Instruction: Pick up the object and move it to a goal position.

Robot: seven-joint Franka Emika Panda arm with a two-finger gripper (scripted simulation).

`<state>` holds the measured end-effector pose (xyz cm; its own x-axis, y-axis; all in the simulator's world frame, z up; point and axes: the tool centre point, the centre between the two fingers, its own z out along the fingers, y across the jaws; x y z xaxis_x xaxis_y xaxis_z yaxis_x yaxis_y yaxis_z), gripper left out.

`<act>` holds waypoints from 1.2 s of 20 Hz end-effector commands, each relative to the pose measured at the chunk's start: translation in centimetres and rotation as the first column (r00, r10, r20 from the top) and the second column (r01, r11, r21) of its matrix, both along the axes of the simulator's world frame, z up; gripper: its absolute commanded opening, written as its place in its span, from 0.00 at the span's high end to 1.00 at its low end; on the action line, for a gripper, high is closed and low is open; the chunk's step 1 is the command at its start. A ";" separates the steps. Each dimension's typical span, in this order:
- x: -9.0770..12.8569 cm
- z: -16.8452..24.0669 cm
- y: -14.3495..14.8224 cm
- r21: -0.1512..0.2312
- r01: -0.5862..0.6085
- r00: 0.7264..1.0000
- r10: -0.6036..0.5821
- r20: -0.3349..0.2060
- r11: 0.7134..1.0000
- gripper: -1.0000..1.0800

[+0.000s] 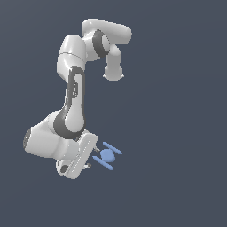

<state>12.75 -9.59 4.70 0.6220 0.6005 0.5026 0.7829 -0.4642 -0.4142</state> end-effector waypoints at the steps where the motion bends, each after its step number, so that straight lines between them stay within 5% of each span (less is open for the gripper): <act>1: -0.1 -0.8 0.7 0.001 -0.002 1.000 0.002 0.000 1.000 0.19; 6: -0.1 -1.6 1.4 0.002 -0.003 1.000 0.003 0.001 1.000 0.19; 7: -0.1 -1.6 1.4 0.002 -0.003 1.000 0.003 0.001 1.000 1.00; 24: -0.3 -1.5 1.6 0.002 -0.003 1.000 0.003 0.001 1.000 1.00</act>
<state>12.48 -8.07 3.15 0.6202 0.6009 0.5043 0.7842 -0.4613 -0.4150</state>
